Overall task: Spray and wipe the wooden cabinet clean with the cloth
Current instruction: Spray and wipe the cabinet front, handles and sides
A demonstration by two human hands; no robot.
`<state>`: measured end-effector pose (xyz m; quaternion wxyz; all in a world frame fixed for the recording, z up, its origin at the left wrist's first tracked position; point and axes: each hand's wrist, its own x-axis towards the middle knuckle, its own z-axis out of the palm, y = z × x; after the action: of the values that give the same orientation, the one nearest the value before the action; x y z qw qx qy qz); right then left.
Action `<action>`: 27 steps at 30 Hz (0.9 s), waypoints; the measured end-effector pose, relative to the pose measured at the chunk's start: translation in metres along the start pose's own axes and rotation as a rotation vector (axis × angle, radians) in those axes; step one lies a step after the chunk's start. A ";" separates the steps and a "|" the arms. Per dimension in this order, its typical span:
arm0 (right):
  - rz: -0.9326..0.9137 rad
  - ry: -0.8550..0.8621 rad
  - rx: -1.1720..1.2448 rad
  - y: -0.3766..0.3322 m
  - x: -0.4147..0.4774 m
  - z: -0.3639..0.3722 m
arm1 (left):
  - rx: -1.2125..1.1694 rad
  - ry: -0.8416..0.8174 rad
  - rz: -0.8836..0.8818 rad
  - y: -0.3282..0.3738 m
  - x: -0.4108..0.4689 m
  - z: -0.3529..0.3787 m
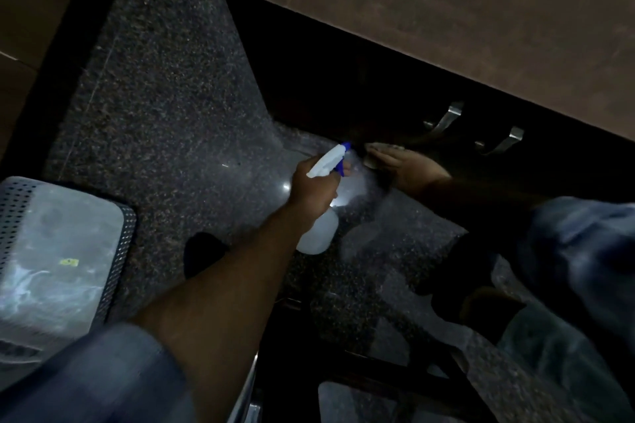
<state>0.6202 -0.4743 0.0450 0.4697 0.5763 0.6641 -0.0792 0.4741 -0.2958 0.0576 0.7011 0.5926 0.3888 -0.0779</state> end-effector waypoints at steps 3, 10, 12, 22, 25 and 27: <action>-0.058 -0.001 -0.055 -0.006 -0.040 0.038 | 0.025 -0.030 -0.017 0.001 -0.003 0.003; 0.170 0.386 0.098 0.011 -0.010 -0.005 | 0.018 0.039 -0.052 0.009 -0.013 0.022; 0.064 0.281 0.074 0.011 0.021 -0.015 | 0.000 0.043 -0.042 0.011 -0.012 0.022; 0.180 0.071 -0.129 -0.010 -0.064 0.060 | 0.121 0.003 -0.021 0.004 -0.017 0.035; 0.215 0.172 0.311 -0.002 -0.041 0.032 | 0.080 -0.003 -0.028 0.002 -0.024 0.053; 0.150 0.119 0.644 0.002 -0.031 0.034 | 0.077 -0.023 -0.023 0.003 -0.031 0.060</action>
<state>0.6369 -0.5171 0.0489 0.2282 0.7460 0.5870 -0.2165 0.4821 -0.3595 0.0796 0.6813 0.6137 0.3843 -0.1073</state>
